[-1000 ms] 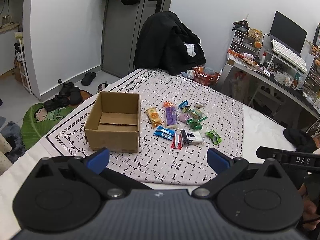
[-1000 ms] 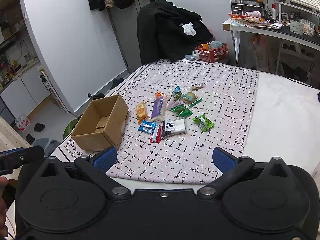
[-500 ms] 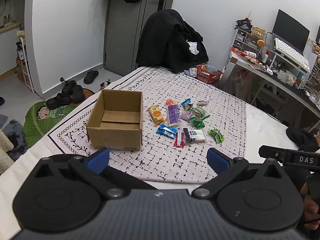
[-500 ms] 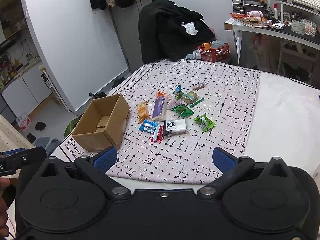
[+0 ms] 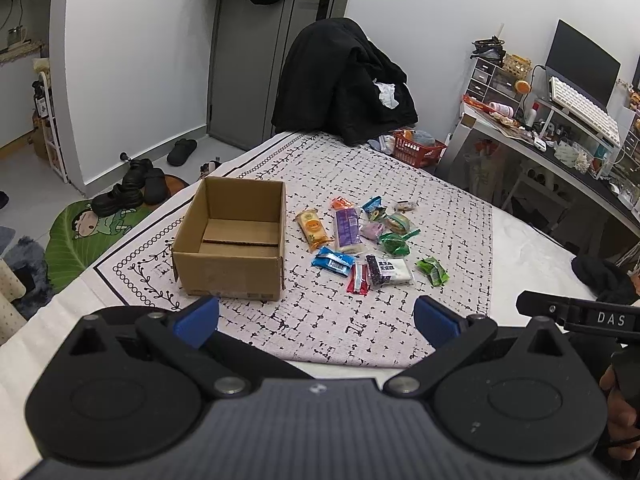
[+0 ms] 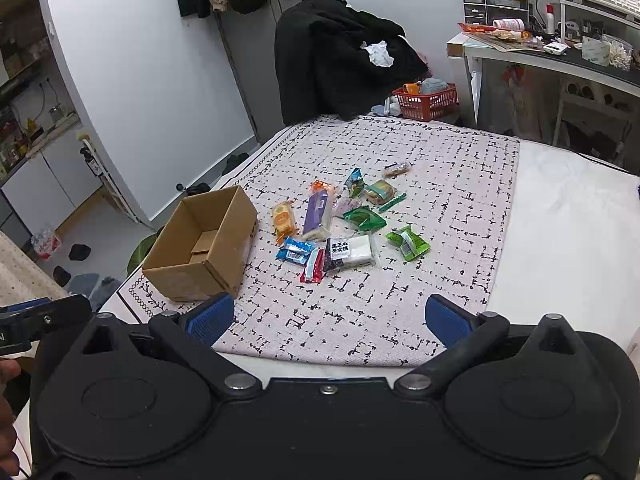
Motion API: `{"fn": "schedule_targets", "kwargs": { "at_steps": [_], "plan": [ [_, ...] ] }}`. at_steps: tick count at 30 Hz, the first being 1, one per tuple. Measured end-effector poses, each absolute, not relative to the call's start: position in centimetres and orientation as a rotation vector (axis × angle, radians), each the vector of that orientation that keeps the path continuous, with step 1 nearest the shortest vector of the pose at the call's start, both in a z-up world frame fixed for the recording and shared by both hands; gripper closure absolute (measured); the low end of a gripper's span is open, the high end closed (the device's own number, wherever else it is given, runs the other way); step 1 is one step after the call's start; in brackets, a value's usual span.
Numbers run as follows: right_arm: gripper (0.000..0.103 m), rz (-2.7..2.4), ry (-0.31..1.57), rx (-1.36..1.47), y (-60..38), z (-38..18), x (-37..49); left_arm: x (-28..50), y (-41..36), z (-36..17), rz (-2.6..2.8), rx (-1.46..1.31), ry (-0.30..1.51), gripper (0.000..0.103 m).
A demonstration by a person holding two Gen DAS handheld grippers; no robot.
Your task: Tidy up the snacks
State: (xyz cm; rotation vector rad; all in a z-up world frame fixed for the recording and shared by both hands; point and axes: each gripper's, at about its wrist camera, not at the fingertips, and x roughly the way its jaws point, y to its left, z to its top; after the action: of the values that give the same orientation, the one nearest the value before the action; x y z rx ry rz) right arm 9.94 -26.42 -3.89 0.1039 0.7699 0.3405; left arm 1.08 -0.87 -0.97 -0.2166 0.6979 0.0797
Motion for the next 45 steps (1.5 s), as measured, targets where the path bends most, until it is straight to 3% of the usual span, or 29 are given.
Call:
{"fn": "schedule_targets", "kwargs": {
  "at_steps": [24, 45],
  "plan": [
    [0.000, 0.345, 0.793, 0.108, -26.5, -4.4, 11.1, 2.2, -1.3, -1.5, 0.095, -0.201, 0.708, 0.000],
    [0.000, 0.365, 0.886, 0.121, -26.1, -4.6, 17.3, 8.7, -2.7, -2.2, 0.106, -0.247, 0.733, 0.000]
  ]
}}
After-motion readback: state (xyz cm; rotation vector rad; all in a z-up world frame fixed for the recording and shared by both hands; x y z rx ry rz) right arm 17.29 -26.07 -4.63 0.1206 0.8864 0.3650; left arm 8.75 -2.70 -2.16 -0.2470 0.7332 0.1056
